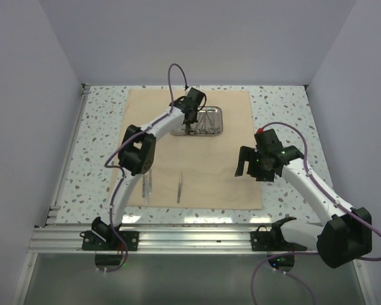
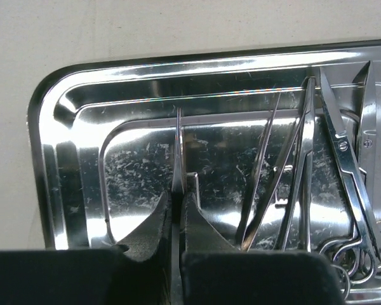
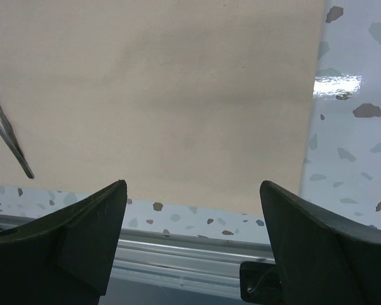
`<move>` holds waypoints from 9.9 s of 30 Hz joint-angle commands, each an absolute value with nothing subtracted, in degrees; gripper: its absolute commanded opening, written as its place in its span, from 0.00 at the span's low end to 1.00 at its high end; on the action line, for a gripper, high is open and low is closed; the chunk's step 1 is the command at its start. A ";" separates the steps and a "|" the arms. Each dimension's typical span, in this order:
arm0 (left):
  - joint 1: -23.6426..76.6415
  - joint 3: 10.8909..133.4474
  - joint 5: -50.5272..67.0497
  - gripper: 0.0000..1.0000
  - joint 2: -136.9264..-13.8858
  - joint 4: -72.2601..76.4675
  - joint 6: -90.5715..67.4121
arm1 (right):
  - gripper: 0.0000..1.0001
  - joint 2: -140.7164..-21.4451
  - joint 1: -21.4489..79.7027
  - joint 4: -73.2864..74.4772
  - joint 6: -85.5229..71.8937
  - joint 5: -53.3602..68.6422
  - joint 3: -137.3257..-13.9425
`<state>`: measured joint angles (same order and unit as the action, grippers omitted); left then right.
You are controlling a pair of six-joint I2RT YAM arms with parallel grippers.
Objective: Open and lay out the surgical kit
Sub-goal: Pick up the medical item from the container, then place the medical item in the surgical kit, then pick up the medical item from the container, then place the medical item in the surgical kit, then pick up the medical item from the container, then place the medical item in the surgical kit.
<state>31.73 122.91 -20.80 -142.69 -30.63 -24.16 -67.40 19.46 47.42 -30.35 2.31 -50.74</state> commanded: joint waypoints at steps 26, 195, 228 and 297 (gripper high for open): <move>44.03 47.56 -20.75 0.00 -80.77 -23.12 -44.19 | 0.89 -65.92 19.25 40.87 -30.59 8.79 -46.94; 51.86 74.45 -30.67 0.54 -75.86 -49.12 -46.05 | 0.87 -109.72 19.25 41.04 -26.46 6.68 -95.51; 42.10 66.98 -25.58 0.52 -69.70 -51.51 -36.48 | 0.57 -145.81 23.73 50.98 -23.38 -6.86 -130.26; 39.64 74.17 -28.74 0.99 -77.95 -42.72 -31.91 | 0.00 -71.90 35.77 29.18 -45.61 0.09 -45.01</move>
<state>40.58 69.87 -26.11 -76.36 -47.27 -35.24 -72.99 34.96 33.93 -40.66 0.01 -47.59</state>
